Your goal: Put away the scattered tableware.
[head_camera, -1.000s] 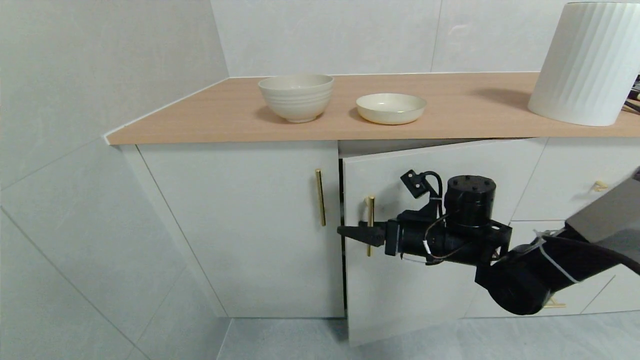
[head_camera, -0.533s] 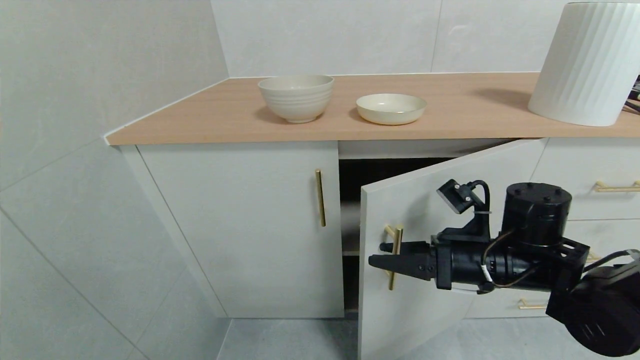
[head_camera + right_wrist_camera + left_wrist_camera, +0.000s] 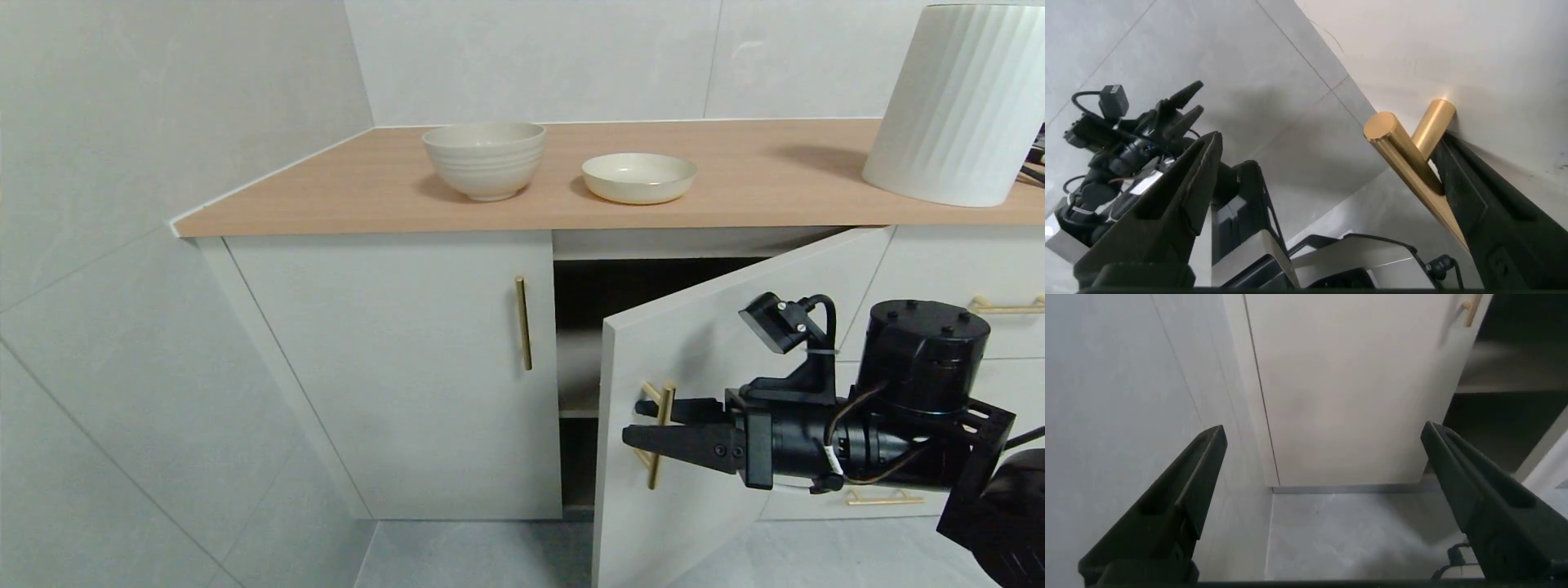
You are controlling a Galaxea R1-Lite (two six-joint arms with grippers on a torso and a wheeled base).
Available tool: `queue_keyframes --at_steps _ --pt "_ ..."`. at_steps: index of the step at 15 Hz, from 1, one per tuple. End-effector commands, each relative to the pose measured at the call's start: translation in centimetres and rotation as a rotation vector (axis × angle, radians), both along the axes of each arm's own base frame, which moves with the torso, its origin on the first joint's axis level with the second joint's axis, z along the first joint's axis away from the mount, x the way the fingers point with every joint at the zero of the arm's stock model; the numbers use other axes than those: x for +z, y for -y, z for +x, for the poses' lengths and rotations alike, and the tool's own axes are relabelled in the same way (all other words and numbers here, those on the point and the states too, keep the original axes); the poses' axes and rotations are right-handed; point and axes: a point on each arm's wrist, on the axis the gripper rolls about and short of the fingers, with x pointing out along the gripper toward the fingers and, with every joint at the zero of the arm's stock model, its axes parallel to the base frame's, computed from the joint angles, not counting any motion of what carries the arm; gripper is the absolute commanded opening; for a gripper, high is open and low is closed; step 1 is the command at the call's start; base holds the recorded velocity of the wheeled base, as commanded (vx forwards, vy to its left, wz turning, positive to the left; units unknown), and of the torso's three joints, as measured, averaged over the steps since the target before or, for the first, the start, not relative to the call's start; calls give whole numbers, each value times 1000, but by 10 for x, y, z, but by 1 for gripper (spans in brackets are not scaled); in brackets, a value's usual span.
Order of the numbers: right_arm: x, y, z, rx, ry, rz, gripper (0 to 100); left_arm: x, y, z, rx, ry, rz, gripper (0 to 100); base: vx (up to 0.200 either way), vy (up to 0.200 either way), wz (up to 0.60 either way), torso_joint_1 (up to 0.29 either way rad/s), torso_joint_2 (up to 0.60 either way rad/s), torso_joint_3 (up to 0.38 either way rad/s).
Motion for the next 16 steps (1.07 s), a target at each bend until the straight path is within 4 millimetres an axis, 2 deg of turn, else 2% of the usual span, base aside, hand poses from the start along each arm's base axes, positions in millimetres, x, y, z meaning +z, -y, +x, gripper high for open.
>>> queue_keyframes --at_steps 1,2,3,4,6,7,8,10,11,12,14,16 --pt "0 1 -2 -1 0 -1 100 13 1 -4 -64 49 3 100 0 0 0 0 0 0" --pt "-1 1 -2 -1 -1 -3 100 30 3 -10 -146 94 -6 100 0 0 0 0 0 0" --pt "-1 1 -2 -1 -1 -3 100 56 6 -11 -273 81 -34 100 0 0 0 0 0 0" --pt "-1 1 -2 -1 -2 -4 100 80 8 -4 -374 11 -43 100 0 0 0 0 0 0" --pt "-1 1 -2 -1 1 -4 100 126 11 28 -506 -98 -84 100 0 0 0 0 0 0" --pt "-1 1 -2 -1 1 -4 100 143 12 57 -564 -187 -122 100 0 0 0 0 0 0" --pt "-1 1 -2 -1 0 -5 100 151 14 82 -623 -263 -146 100 0 0 0 0 0 0" --pt "-2 2 -3 -1 -3 -6 100 152 22 121 -734 -385 -184 100 0 0 0 0 0 0" --pt "-2 1 -3 1 -4 -8 100 142 34 146 -808 -476 -195 100 0 0 0 0 0 0" --pt "-2 2 -3 1 -3 -7 100 131 45 160 -857 -544 -201 100 0 0 0 0 0 0" --pt "-2 2 -4 1 0 -7 100 112 63 184 -919 -603 -193 100 0 0 0 0 0 0" --pt "-2 2 -4 1 -3 -9 100 96 74 195 -954 -639 -188 100 0 0 0 0 0 0"
